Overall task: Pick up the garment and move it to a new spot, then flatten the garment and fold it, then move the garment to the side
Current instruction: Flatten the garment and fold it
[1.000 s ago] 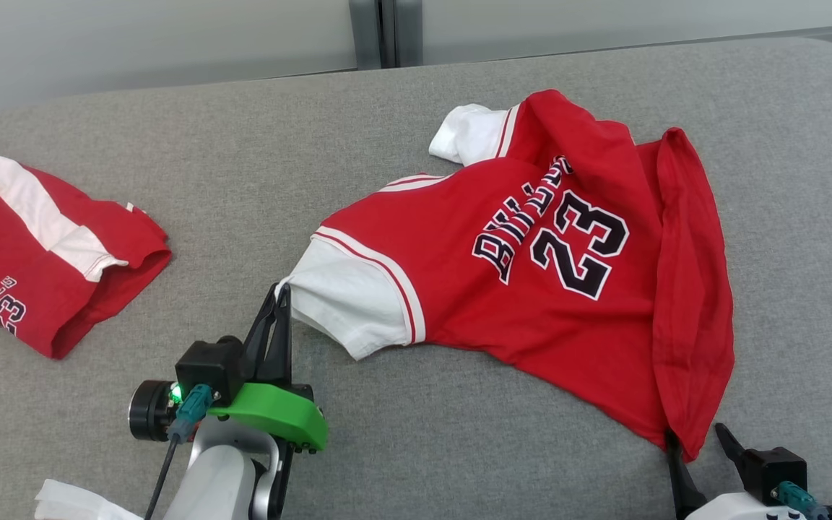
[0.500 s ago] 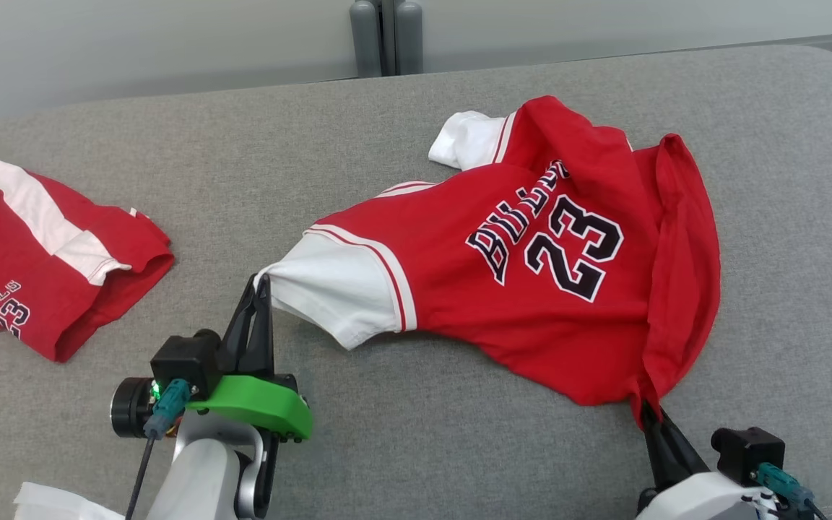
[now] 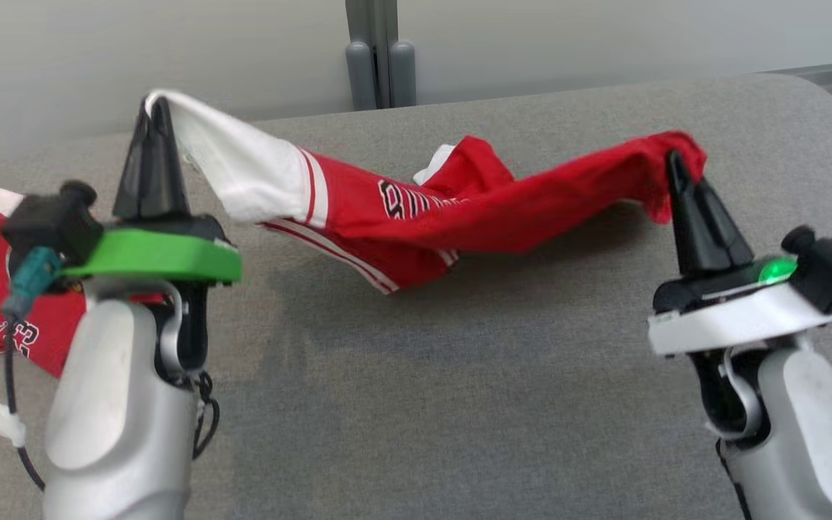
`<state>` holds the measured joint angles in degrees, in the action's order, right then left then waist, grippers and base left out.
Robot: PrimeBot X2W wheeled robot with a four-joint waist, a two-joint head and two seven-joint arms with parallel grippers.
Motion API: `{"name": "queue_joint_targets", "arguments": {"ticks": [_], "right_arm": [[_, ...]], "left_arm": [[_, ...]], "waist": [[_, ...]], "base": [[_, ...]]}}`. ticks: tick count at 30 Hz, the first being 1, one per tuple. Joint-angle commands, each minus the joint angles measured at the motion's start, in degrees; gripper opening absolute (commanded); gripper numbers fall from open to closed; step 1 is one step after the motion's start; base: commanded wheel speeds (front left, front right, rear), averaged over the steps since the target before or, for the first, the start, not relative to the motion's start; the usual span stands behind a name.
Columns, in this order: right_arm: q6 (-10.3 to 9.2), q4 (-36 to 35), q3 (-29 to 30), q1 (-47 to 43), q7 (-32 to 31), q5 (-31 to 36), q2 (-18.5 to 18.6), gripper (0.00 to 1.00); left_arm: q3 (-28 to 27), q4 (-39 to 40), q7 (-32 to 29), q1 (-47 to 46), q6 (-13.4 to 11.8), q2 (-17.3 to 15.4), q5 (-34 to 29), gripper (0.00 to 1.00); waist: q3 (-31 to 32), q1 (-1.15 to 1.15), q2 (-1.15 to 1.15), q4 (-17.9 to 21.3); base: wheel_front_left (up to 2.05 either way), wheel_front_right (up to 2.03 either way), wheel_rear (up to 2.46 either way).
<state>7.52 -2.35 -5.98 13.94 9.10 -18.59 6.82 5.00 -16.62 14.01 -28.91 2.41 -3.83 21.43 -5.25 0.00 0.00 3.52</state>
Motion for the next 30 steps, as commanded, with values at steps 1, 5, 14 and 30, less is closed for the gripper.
{"name": "queue_joint_targets", "arguments": {"ticks": [1,5,14,30], "right_arm": [[-0.07,-0.6,0.4,3.1,-0.3,-1.0,0.7,0.00],[-0.07,0.0,1.2,11.2,-1.5,-5.1,1.5,0.00],[-0.07,-2.7,3.6,19.1,-5.9,-9.1,3.1,0.00],[-0.06,-5.4,8.6,24.4,-20.8,-9.4,5.5,0.00]], "left_arm": [[-0.3,1.2,-1.0,-3.3,0.3,-0.7,0.7,0.00],[-1.2,3.7,-4.5,-9.9,0.0,-0.5,2.9,0.00],[-1.3,11.4,-10.1,-15.4,-2.8,0.1,6.2,0.00],[-0.6,14.2,-20.9,-20.1,-6.1,-2.8,7.7,0.00]], "waist": [[1.2,0.00,0.00,-0.1],[3.2,0.00,0.00,-0.3],[5.7,0.00,0.00,-1.5],[-8.0,0.00,0.00,-2.8]], "base": [[0.00,0.00,0.00],[0.00,0.00,0.00],[0.00,0.00,0.00],[0.00,0.00,0.00]]}}
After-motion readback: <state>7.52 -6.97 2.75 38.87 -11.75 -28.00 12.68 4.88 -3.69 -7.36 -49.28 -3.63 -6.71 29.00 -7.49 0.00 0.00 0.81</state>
